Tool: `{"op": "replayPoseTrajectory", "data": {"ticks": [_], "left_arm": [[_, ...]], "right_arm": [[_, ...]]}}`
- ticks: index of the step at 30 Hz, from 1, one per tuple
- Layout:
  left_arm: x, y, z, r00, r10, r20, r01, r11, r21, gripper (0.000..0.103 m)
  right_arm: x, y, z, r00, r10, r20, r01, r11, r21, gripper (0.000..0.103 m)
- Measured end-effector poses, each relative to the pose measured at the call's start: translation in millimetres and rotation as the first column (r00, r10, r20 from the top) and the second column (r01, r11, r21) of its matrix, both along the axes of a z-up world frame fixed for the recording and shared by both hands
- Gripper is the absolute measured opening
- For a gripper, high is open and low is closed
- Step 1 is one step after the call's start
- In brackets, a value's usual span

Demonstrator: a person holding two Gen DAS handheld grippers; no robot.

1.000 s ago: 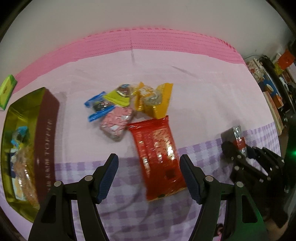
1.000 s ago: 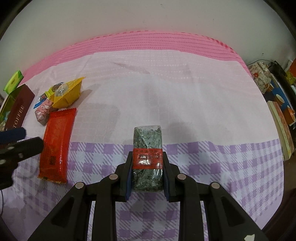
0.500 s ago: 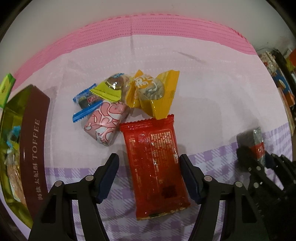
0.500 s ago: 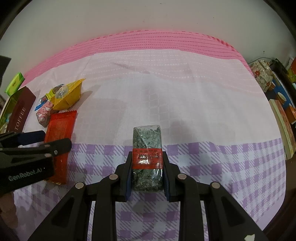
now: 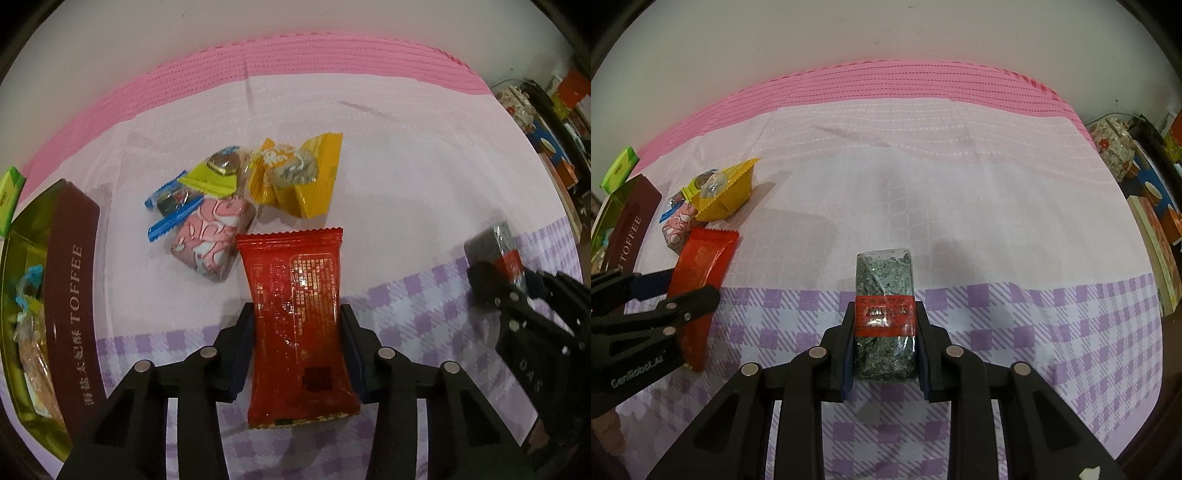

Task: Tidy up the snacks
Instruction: 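Grasp the red wafer pack with the left tool, then carry the red wafer pack into the gold tin with left tool and release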

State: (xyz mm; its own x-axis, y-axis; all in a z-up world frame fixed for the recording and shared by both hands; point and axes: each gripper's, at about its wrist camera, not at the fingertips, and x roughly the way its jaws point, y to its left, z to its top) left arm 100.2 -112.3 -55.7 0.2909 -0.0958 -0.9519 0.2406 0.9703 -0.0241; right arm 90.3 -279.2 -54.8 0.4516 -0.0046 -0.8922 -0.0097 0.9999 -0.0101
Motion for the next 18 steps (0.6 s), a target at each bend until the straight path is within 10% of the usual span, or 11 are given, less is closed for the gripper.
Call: {"op": "replayPoseTrajectory", "data": {"ticks": [18], "left_arm": [[-20.9, 31.2, 32.6, 1.0, -0.009, 0.022, 0.009, 1.0, 0.006, 0.044]], "right_arm": [[-0.4, 0.5, -0.5, 1.0, -0.003, 0.004, 0.003, 1.0, -0.007, 0.025]]}}
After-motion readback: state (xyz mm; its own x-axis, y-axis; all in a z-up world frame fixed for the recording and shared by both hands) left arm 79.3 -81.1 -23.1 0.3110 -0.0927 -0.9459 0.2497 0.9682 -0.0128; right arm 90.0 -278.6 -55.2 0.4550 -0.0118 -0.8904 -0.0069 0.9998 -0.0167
